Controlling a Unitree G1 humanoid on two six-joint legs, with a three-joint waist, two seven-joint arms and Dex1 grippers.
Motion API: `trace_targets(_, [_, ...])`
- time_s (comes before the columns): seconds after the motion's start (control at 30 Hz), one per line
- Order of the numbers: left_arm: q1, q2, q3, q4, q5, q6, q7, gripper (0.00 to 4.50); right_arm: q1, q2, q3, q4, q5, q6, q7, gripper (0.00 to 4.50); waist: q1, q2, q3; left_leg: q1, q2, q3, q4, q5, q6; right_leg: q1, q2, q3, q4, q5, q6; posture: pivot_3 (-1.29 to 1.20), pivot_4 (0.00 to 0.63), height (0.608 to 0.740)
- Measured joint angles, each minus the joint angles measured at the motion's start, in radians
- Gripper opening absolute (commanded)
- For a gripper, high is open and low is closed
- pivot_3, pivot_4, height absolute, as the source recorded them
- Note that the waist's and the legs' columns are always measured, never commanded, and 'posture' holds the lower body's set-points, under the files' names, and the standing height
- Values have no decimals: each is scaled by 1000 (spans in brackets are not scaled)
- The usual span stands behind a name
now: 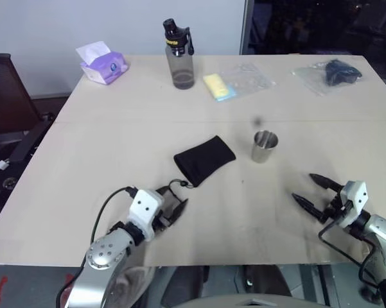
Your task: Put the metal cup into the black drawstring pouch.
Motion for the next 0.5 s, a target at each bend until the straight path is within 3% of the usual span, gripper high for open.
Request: trace_targets(0.5, [11,5,26,-30,-39,16,-23,3348,9,0,-2,0,2,-13,10,4337,0,1,0,0,1,0,0,0,0,0,0,0,0,0,0,0,150,740])
